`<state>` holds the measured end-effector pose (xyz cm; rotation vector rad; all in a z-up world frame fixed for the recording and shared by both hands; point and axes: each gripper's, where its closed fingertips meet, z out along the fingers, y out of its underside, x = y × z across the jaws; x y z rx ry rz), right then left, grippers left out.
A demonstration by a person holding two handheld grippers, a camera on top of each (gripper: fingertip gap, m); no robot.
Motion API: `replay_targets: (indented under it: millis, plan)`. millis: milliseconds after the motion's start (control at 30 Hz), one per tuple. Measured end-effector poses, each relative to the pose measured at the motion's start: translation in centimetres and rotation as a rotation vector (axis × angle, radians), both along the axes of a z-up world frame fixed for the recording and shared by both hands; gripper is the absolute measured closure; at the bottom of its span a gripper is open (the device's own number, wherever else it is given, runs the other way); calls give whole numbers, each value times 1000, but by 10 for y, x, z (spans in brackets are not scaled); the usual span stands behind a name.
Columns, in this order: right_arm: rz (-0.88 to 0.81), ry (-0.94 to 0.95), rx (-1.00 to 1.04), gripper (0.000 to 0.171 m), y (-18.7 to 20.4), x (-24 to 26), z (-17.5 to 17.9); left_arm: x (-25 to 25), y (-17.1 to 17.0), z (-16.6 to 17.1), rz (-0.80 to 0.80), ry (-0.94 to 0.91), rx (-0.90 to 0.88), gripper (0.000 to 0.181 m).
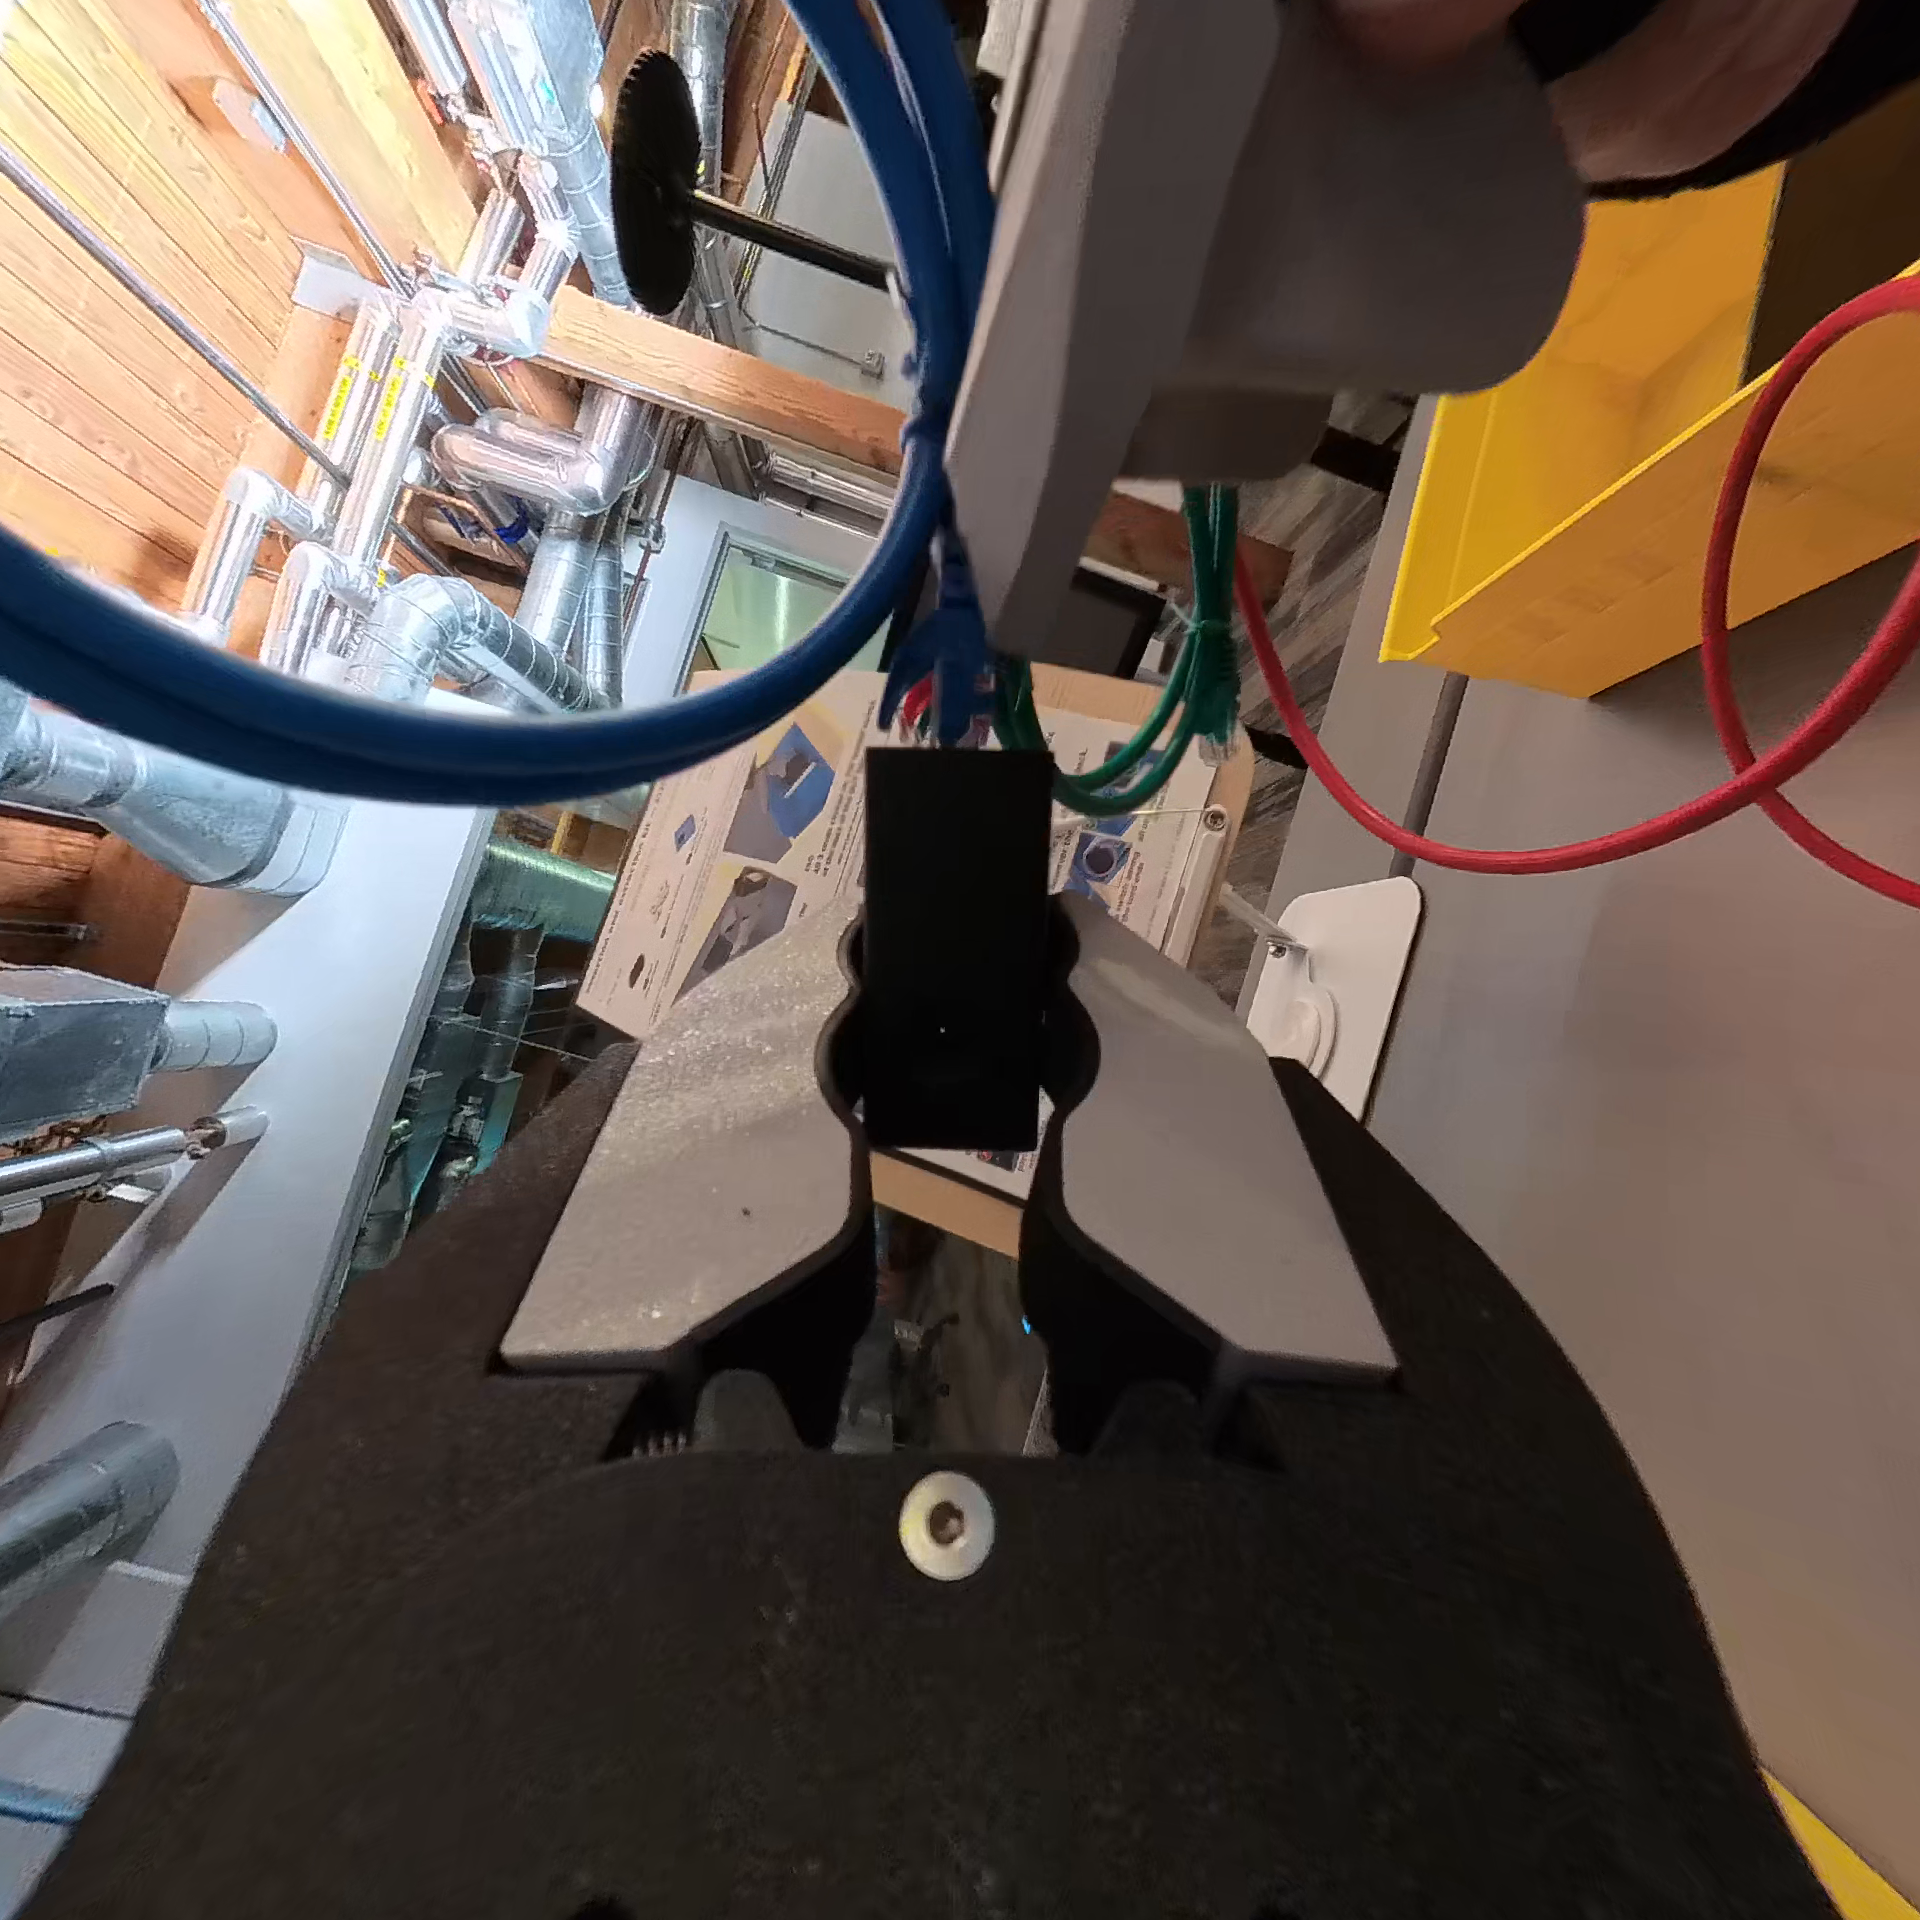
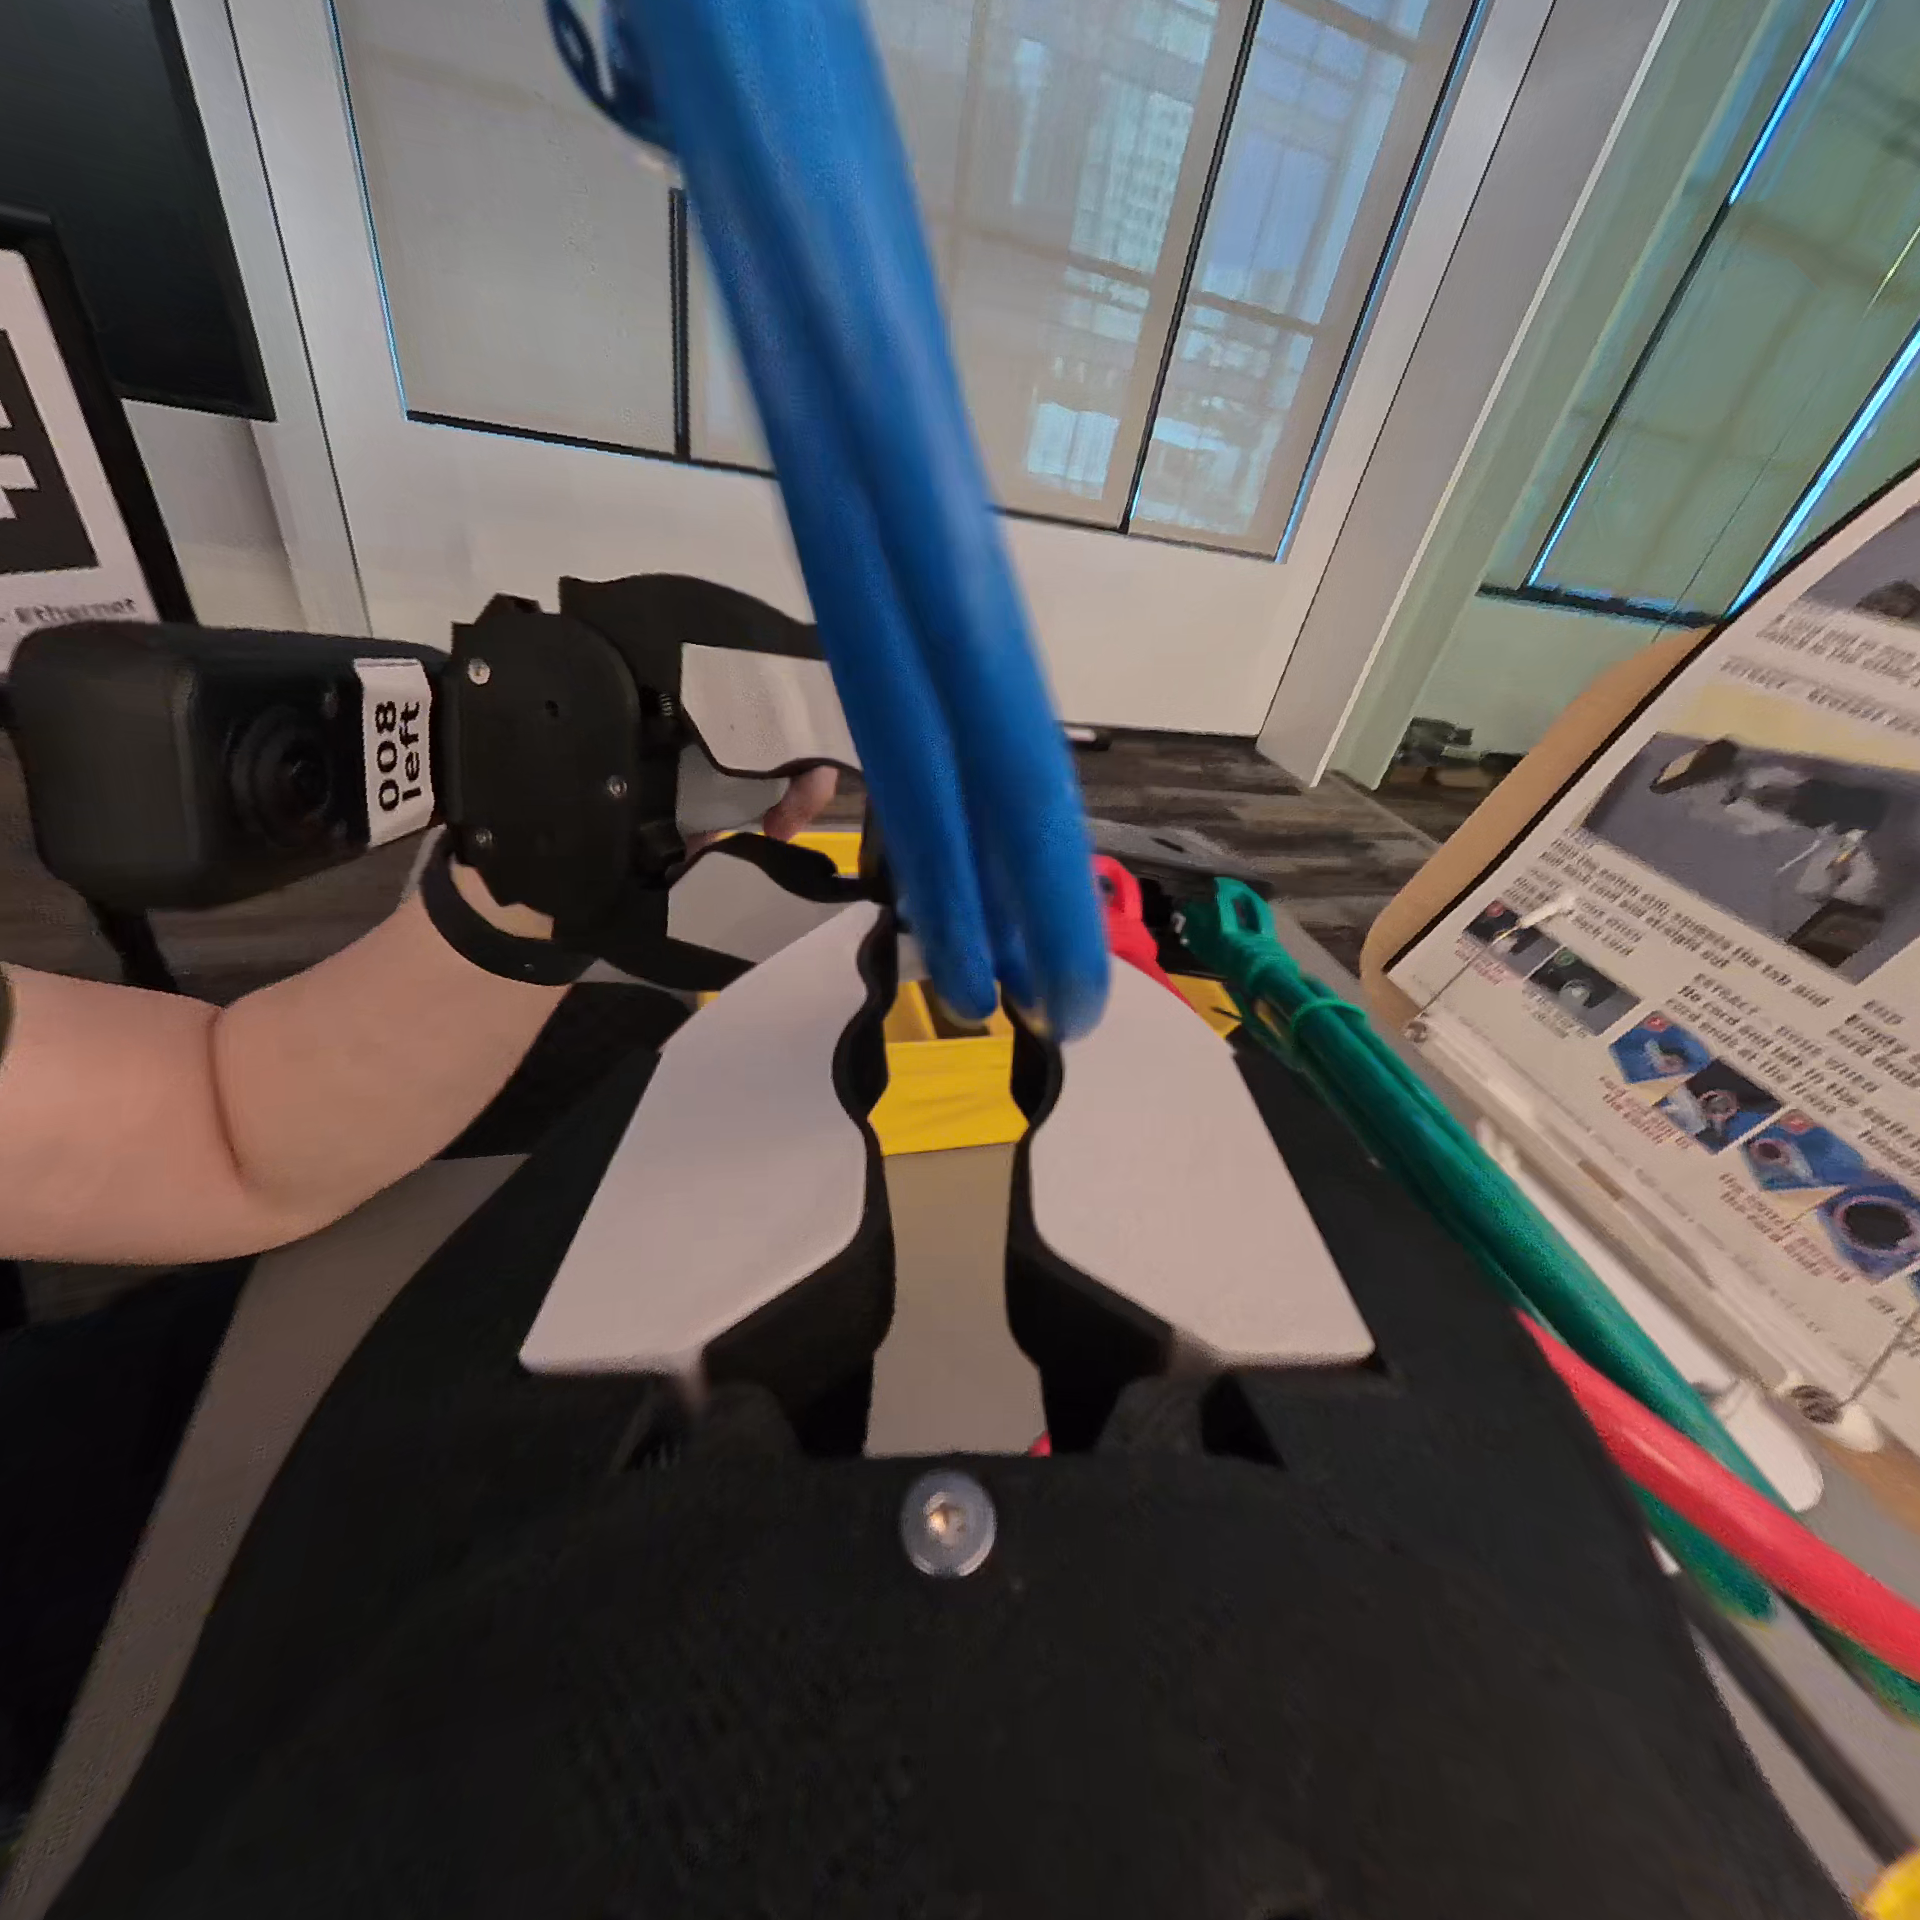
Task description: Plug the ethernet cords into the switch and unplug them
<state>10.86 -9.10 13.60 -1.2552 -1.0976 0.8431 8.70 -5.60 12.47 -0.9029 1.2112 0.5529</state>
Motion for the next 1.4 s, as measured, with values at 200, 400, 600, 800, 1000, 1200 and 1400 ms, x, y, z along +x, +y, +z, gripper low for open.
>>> replay_targets:
  millis: [200, 400, 600, 800, 1000, 1200, 1400]
  plan:
    - [16, -57, 270, 149, -9, 17, 12, -24, -2, 9, -38, -80, -63, 151]
    - [-19, -73, 624, 146, -33, 64, 41, -21, -27, 7, -229, -88, -147, 152]
    - [-33, 144, 576, 147, -30, 119, 75, -11, -50, 4, -436, -114, -233, 152]
    - [-14, 72, 477, 143, 14, 109, 40, 8, -83, 6, -652, -128, -285, 152]
    - [-8, -85, 394, 142, 45, 70, -6, 23, -81, -3, -639, -92, -294, 152]
    - [82, 95, 410, 145, 21, 95, 26, 25, -67, -9, -539, -51, -259, 152]
    - [207, -109, 498, 121, -15, 85, 5, 27, -56, -15, -386, 35, -191, 152]
